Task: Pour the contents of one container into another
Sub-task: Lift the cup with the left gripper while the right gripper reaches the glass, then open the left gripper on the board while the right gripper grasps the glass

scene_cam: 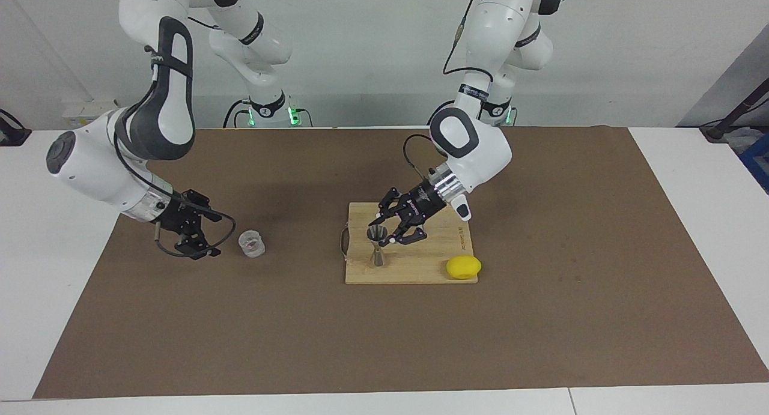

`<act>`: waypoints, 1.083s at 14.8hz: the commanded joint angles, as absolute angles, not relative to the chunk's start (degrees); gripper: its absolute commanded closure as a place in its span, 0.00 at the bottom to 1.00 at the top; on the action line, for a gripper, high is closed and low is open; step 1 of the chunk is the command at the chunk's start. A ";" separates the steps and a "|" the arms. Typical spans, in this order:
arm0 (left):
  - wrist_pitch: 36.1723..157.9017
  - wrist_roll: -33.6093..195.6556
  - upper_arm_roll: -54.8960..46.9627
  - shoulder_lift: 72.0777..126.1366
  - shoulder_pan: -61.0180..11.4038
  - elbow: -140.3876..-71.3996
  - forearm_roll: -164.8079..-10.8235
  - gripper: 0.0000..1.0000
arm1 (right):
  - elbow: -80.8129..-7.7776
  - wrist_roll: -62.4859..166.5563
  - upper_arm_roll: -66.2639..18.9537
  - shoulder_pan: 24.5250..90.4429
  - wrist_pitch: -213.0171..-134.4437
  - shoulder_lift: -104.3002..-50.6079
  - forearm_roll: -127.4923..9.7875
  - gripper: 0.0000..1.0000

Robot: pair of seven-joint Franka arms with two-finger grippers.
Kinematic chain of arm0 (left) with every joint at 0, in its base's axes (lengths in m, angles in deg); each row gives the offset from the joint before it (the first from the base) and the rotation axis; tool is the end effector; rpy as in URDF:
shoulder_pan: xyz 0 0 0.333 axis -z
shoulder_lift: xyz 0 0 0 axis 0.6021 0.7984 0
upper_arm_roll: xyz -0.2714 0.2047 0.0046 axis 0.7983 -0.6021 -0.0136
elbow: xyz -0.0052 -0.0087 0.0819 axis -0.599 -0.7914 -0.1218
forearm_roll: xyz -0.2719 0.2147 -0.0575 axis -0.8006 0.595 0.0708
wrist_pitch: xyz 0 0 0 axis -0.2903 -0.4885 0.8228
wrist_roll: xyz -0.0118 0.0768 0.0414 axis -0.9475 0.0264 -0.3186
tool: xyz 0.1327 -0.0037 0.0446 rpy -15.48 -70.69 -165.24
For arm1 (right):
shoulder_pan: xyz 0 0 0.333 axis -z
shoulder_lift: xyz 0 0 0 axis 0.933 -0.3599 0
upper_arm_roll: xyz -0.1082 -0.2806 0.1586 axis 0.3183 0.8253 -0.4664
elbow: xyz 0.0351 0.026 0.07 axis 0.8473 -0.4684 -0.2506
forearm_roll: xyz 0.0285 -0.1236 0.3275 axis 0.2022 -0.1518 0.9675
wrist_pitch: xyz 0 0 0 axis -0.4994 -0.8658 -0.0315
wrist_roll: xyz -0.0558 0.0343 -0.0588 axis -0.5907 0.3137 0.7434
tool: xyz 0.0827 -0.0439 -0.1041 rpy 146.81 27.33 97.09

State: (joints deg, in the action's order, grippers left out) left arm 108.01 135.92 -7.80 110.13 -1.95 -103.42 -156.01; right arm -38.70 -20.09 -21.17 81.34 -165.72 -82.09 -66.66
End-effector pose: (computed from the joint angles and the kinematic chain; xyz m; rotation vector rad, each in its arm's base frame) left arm 0.5390 -0.3632 0.3769 1.1992 1.8402 -0.7635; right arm 0.6032 -0.0462 0.3958 -2.1494 1.8406 0.4528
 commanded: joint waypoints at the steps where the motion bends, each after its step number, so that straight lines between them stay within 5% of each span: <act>1: 109.56 136.51 -8.49 110.67 -0.81 -102.52 -157.16 1.00 | -39.68 -21.01 -21.82 84.54 -166.61 -84.25 -62.56 0.00; 16: 110.26 136.42 -8.40 111.46 0.51 -102.87 -157.78 1.00 | -51.02 -5.18 -21.90 86.75 -171.52 -87.43 -45.77 0.00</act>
